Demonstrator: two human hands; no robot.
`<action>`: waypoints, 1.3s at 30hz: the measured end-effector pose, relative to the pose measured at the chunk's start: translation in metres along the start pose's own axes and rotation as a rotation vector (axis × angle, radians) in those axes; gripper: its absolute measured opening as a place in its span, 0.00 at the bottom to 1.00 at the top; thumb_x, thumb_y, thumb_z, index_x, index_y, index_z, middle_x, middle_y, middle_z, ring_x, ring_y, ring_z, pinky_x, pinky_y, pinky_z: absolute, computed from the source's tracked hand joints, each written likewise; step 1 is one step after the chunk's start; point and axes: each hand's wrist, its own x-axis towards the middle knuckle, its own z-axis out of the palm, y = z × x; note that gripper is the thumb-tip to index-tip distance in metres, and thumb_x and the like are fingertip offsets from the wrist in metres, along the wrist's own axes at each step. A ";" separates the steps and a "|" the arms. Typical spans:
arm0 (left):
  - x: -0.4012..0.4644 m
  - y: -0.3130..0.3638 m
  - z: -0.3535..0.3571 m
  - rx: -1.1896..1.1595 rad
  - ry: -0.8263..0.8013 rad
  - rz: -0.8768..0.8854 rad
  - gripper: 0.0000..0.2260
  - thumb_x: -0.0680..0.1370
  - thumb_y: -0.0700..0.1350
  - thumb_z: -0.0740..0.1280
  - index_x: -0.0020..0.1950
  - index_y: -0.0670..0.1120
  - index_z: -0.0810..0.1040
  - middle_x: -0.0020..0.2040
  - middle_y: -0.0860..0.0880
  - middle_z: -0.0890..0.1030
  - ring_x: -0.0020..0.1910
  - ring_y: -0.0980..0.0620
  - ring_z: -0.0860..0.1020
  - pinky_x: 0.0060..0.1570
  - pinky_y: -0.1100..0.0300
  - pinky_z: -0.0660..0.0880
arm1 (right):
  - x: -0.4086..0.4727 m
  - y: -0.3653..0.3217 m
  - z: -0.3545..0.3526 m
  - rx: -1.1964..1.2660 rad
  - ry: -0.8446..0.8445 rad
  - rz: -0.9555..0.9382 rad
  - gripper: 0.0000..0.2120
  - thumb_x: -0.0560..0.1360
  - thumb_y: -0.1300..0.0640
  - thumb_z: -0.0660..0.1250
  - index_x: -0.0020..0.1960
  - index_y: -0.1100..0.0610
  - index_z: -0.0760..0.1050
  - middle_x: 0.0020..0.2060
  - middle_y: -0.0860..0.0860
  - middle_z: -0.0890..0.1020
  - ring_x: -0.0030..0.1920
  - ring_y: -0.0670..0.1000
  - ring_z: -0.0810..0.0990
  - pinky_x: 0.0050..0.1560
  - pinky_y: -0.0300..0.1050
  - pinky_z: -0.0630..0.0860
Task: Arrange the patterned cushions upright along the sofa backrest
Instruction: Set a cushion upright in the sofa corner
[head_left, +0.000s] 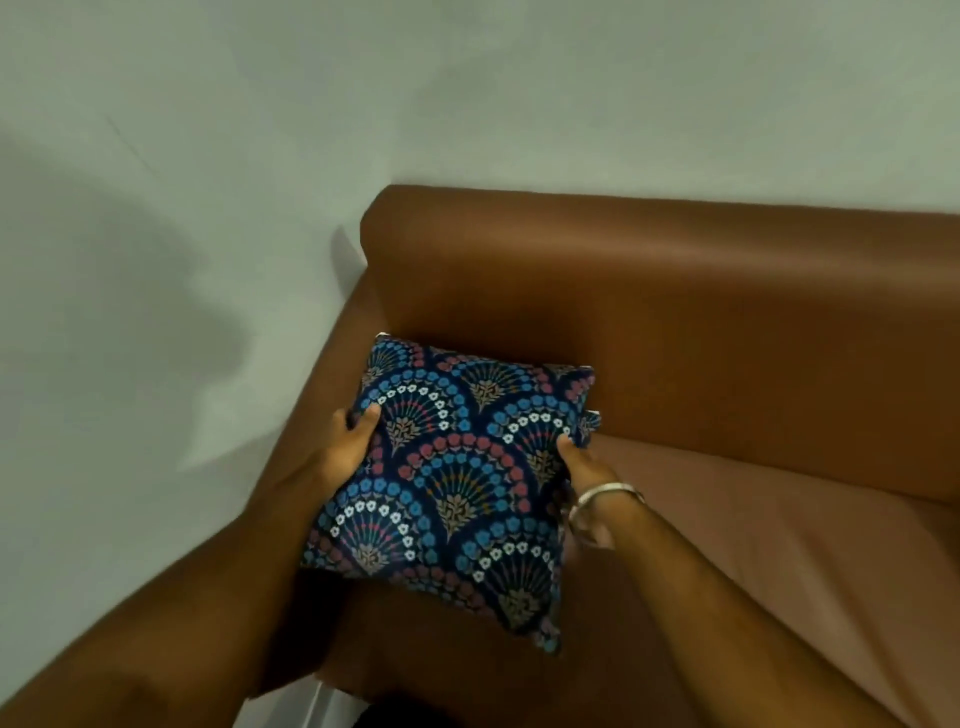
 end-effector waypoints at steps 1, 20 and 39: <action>0.012 0.000 0.000 -0.019 -0.049 -0.030 0.27 0.81 0.59 0.62 0.67 0.37 0.75 0.61 0.38 0.82 0.59 0.40 0.81 0.64 0.40 0.75 | 0.009 -0.002 0.005 0.013 0.019 0.024 0.30 0.75 0.40 0.61 0.68 0.60 0.68 0.67 0.59 0.73 0.64 0.65 0.73 0.61 0.62 0.72; -0.151 0.125 0.277 -0.562 -0.270 0.034 0.37 0.64 0.73 0.71 0.68 0.62 0.67 0.60 0.62 0.76 0.56 0.59 0.79 0.48 0.59 0.77 | -0.051 0.051 -0.312 0.139 0.452 -0.277 0.19 0.78 0.47 0.60 0.64 0.56 0.67 0.32 0.60 0.80 0.25 0.57 0.80 0.24 0.47 0.77; -0.091 0.027 0.215 -0.076 0.072 0.136 0.25 0.79 0.56 0.66 0.73 0.46 0.71 0.69 0.46 0.76 0.66 0.47 0.75 0.65 0.51 0.72 | -0.034 0.120 -0.167 -0.125 0.369 -0.298 0.35 0.75 0.52 0.66 0.77 0.54 0.53 0.77 0.52 0.57 0.76 0.53 0.55 0.74 0.51 0.57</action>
